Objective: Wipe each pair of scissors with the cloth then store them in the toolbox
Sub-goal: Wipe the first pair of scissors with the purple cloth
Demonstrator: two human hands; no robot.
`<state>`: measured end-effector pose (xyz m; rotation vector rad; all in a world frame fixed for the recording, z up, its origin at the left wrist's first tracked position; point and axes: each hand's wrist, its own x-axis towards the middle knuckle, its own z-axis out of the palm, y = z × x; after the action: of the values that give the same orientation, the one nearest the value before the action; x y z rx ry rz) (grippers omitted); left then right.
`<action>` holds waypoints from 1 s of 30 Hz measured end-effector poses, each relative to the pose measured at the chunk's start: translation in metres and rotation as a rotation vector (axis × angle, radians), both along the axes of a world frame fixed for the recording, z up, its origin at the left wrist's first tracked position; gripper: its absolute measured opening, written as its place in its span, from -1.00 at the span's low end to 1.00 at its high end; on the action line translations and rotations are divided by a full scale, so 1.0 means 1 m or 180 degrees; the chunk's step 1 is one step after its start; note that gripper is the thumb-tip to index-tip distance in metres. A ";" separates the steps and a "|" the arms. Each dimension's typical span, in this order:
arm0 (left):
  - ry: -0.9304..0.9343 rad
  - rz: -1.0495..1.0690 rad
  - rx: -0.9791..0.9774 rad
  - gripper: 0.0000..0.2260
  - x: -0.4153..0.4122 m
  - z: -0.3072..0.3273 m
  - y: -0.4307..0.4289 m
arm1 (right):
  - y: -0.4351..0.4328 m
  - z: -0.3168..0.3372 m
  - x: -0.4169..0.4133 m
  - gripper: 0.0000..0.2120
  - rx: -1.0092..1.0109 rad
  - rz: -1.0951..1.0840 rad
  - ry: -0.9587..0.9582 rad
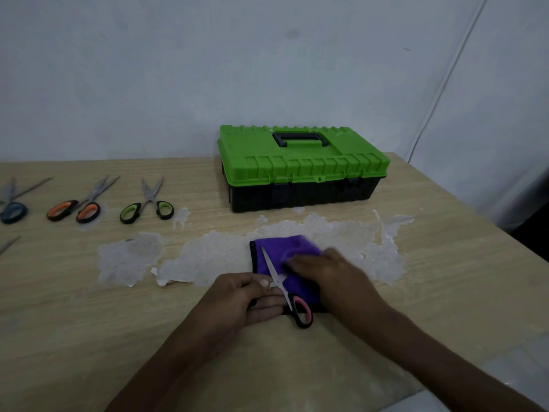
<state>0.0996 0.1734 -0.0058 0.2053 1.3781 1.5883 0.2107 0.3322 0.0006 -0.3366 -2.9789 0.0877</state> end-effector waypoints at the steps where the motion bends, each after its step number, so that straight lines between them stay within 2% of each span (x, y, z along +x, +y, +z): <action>1: -0.0012 0.0011 0.0013 -0.85 0.000 0.001 0.000 | 0.011 0.000 -0.005 -0.45 0.0193 -0.0189 -0.0141; 3: -0.0032 0.0007 0.0046 -0.85 0.000 0.002 0.000 | 0.029 0.005 -0.014 -0.44 0.0325 -0.0423 -0.0306; 5: -0.0078 0.0005 0.0044 -0.85 0.000 0.002 -0.001 | 0.037 0.010 -0.022 -0.48 -0.0025 -0.0497 -0.0086; 7: -0.0085 -0.0010 0.0018 -0.84 -0.001 0.001 0.000 | 0.033 0.008 -0.026 -0.54 -0.0586 -0.0164 0.0238; 9: -0.0055 -0.0086 -0.0002 -0.83 -0.002 -0.001 0.001 | 0.018 0.002 -0.026 -0.56 -0.0789 0.0460 0.0071; 11: -0.0010 -0.0127 -0.0002 -0.81 -0.003 -0.002 0.001 | 0.006 -0.006 -0.030 -0.47 -0.0384 0.0856 -0.0243; 13: -0.0023 -0.0102 0.0004 -0.82 -0.003 -0.002 0.002 | 0.006 -0.006 -0.041 -0.41 -0.0036 0.0711 -0.0341; 17: -0.0071 -0.0072 0.0029 -0.83 -0.002 -0.001 0.000 | 0.011 -0.003 -0.066 -0.45 0.0265 0.0432 -0.0457; 19: -0.0102 -0.0063 0.0041 -0.83 -0.001 0.000 -0.001 | 0.013 -0.004 -0.071 -0.48 0.0171 0.0304 -0.0398; 22: -0.0133 -0.0024 0.0018 -0.85 -0.001 0.000 -0.002 | 0.029 0.003 -0.065 -0.53 -0.0445 -0.0112 -0.0074; 25: -0.0086 -0.0088 0.0001 -0.84 -0.002 -0.002 -0.001 | 0.025 0.008 -0.042 -0.51 -0.0629 0.0295 -0.0072; 28: -0.0003 -0.0152 0.0002 -0.82 -0.002 -0.003 0.001 | 0.001 0.001 -0.025 -0.41 -0.0050 0.0571 -0.0607; 30: 0.0012 -0.0091 -0.0004 -0.83 -0.002 -0.002 0.001 | -0.004 0.002 -0.033 -0.42 0.0312 0.0439 -0.0566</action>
<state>0.0981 0.1743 -0.0078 0.2263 1.3734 1.5640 0.1780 0.3277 0.0021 -0.1330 -3.1654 -0.0779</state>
